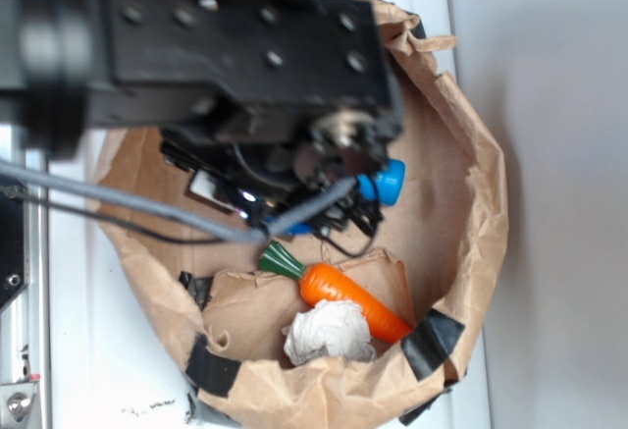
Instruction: Grab the blue bottle.
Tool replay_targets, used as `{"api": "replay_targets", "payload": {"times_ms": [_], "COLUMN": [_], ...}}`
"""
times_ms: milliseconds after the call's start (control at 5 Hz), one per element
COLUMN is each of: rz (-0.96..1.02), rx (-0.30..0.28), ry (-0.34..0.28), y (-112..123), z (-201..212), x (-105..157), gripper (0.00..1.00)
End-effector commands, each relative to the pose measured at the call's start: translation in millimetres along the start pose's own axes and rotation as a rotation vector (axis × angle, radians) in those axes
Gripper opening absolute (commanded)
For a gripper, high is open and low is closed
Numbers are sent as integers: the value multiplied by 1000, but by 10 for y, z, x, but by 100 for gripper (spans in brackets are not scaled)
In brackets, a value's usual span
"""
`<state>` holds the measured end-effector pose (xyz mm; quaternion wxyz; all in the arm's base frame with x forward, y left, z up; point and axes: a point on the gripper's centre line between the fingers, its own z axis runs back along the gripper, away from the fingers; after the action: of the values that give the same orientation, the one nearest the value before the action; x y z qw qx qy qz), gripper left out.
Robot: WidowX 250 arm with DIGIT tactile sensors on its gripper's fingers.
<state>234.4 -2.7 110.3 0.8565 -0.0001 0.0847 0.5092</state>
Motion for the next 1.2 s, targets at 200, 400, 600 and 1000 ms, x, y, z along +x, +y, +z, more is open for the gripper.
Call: {"api": "replay_targets", "payload": {"times_ms": [200,400,600,1000], "rz": [159,-98,-98,-98], "rx": [10,-68,-68,-68], "ry": [4,-66,-66,-66], "y": [108,-59,-59,-59], "z": [-118,-131,-131,-131], "x": [140,148,148,148], "gripper": [100,100,100,100]}}
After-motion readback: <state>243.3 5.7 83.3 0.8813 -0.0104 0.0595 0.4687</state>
